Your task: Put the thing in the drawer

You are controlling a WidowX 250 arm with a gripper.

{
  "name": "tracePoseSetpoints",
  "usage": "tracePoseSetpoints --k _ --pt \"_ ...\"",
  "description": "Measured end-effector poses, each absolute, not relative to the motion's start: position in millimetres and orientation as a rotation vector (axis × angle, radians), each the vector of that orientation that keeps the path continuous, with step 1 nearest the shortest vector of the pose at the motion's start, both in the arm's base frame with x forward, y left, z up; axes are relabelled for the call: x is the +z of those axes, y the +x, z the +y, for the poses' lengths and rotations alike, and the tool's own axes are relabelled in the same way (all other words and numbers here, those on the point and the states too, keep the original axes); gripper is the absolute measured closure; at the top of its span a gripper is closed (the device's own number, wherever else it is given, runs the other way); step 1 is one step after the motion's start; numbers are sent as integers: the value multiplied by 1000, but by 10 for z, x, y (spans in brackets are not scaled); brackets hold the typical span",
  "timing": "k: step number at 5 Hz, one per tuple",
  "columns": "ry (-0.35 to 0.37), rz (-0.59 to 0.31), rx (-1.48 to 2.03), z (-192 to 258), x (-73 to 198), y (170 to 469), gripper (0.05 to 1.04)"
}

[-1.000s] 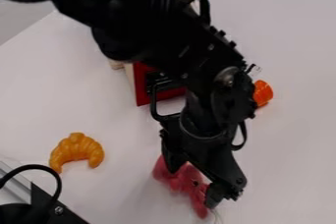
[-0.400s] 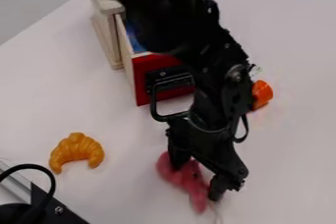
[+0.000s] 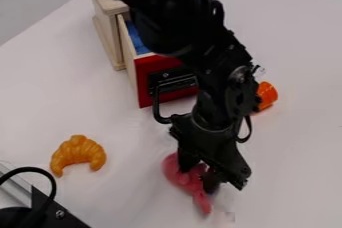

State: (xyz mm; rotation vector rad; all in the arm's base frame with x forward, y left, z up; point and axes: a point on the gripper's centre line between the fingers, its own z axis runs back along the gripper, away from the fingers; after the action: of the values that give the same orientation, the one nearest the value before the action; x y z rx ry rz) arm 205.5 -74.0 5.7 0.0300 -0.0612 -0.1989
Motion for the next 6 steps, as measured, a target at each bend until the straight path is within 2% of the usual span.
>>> tracePoseSetpoints --k 2,3,4,6 --pt "34 -60 -181 -711 123 1984 779" --pt "34 -72 -186 -716 224 1959 901" --pt "39 -101 -195 -703 383 1981 979" --pt "24 -187 -176 -584 716 2125 998"
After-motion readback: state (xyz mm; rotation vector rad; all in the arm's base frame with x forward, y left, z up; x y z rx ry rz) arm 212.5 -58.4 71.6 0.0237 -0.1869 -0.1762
